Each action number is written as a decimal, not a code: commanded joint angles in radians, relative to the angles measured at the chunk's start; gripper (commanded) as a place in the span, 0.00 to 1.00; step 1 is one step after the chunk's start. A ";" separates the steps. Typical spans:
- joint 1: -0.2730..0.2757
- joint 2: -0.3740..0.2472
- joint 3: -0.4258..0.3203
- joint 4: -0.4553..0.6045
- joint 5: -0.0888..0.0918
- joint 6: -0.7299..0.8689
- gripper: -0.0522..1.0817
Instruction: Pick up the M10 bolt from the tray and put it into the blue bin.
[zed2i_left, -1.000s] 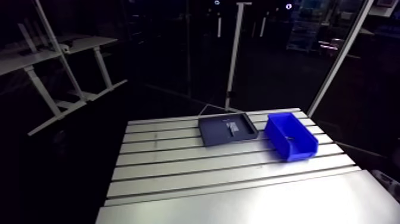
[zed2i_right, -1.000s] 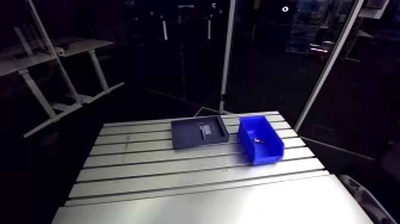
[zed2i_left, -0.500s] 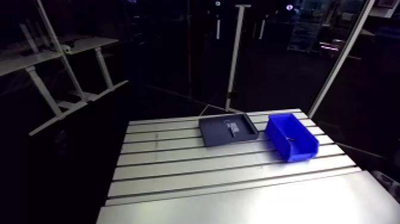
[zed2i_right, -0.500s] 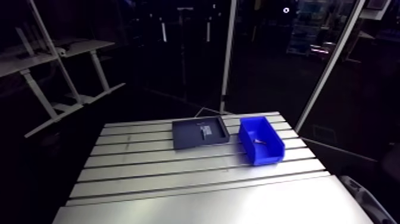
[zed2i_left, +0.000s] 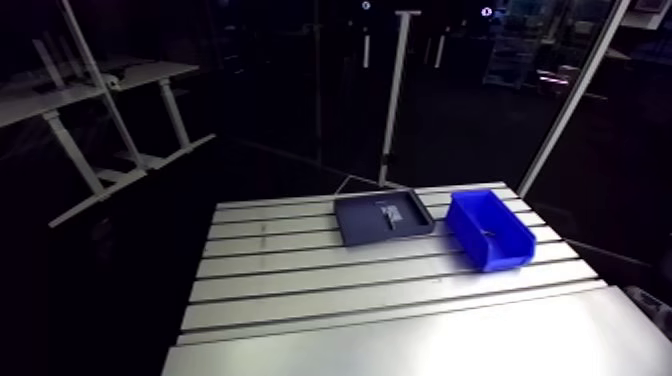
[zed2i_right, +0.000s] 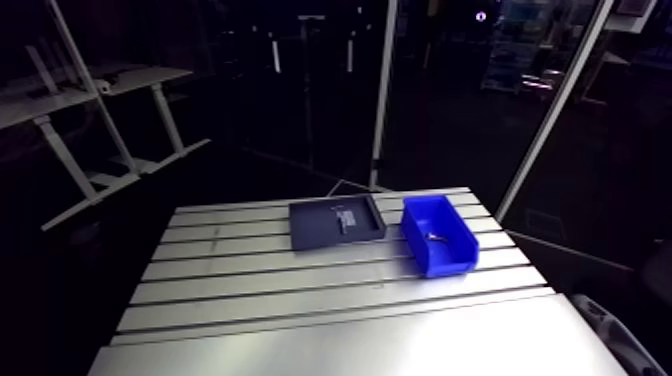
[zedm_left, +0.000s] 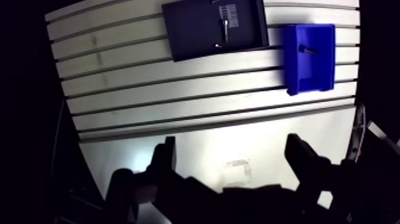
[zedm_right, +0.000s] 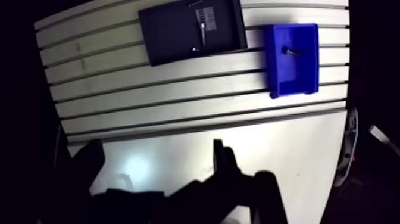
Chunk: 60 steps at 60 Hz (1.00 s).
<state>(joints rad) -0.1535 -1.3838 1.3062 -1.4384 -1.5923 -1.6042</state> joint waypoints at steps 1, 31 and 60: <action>0.002 0.004 0.015 -0.031 -0.002 -0.001 0.05; 0.002 0.039 0.097 -0.197 -0.002 -0.009 0.05; 0.001 0.110 0.159 -0.325 -0.001 -0.078 0.05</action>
<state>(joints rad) -0.1521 -1.3027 1.4450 -1.7305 -1.5937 -1.6334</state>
